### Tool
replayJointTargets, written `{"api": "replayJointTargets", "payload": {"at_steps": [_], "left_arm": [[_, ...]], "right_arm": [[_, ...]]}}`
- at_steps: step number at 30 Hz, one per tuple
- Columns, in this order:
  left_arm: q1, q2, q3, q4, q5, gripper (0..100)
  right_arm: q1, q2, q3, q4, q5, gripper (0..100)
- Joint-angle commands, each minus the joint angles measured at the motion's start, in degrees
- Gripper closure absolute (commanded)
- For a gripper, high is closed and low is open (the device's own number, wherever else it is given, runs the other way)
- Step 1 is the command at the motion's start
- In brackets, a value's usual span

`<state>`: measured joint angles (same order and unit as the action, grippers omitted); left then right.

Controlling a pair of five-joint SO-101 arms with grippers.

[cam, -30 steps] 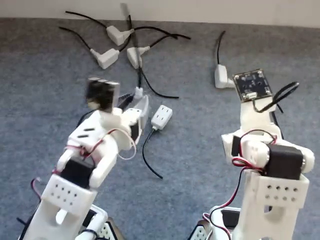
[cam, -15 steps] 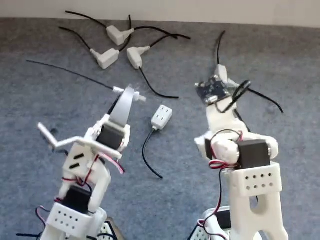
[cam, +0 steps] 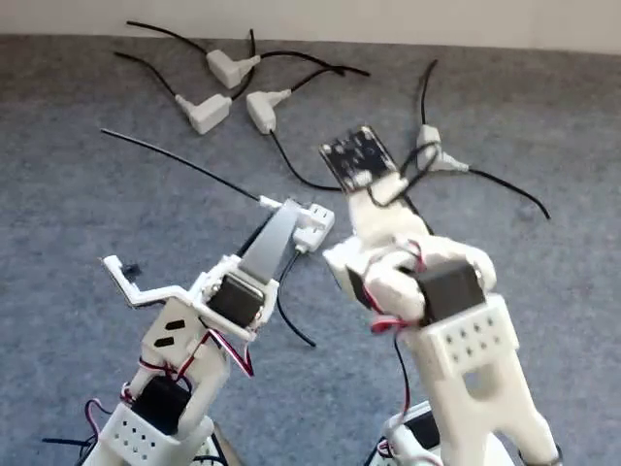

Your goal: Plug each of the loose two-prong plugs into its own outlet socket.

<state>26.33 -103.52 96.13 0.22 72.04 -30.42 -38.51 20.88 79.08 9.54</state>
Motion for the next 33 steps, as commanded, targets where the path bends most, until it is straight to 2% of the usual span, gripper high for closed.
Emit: {"api": "replayJointTargets", "payload": {"at_steps": [1, 9, 26, 33], "left_arm": [[1.54, -0.75, 1.01, 0.09, 0.09, 99], [6.29, -0.75, 1.01, 2.81, 0.0, 99], [5.85, -0.48, 1.01, 5.54, 0.0, 99], [3.56, -0.31, 1.01, 5.63, 0.09, 99]], "right_arm": [[-0.31, 5.58, -6.99, -0.92, -0.62, 99.1], [-0.4, 12.09, -14.46, -1.36, -4.13, 99.1], [-0.04, 15.87, -21.49, 1.1, -4.31, 99.1], [3.3, 15.87, -23.43, 3.03, -4.57, 99.1]]}}
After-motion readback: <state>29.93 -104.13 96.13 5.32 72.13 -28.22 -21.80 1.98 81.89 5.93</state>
